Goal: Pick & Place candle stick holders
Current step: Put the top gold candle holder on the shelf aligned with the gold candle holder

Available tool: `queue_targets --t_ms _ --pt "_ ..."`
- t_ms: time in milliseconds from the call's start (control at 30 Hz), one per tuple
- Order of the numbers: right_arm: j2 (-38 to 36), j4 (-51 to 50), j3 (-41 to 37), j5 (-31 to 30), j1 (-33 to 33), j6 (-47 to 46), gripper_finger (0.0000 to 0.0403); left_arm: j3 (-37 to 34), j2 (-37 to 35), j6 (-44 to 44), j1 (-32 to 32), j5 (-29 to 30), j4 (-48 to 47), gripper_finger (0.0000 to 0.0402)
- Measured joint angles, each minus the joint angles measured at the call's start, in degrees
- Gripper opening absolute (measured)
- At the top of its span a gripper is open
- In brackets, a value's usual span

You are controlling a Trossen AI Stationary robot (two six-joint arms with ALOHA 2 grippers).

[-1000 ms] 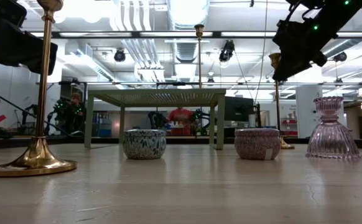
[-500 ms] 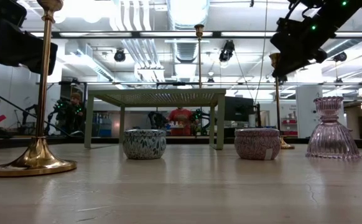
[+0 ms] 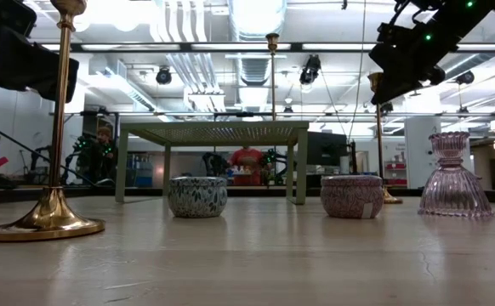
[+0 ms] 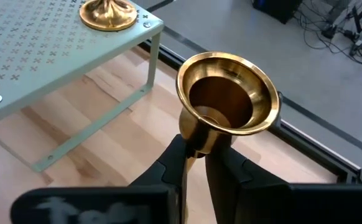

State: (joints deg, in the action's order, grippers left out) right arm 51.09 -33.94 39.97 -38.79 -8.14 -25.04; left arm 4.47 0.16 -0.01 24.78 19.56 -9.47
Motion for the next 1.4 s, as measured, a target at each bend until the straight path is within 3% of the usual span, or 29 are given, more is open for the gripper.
queue_targets --t_ms 267,600,1133,1400 --pt "-0.1 0.7 1.9 2.0 0.0 2.6 0.0031 0.0 0.0 0.0 0.0 0.0 0.0 0.001" --pt "1.6 -0.8 14.6 8.9 0.0 9.5 0.003 0.0 0.0 0.0 0.0 0.0 0.0 0.001" --pt "21.3 -12.3 44.0 12.0 0.0 16.8 0.0029 0.0 0.0 0.0 0.0 0.0 0.0 0.001" --pt "29.3 -12.1 52.1 14.0 0.0 20.2 0.0029 0.0 0.0 0.0 0.0 0.0 0.0 0.001"
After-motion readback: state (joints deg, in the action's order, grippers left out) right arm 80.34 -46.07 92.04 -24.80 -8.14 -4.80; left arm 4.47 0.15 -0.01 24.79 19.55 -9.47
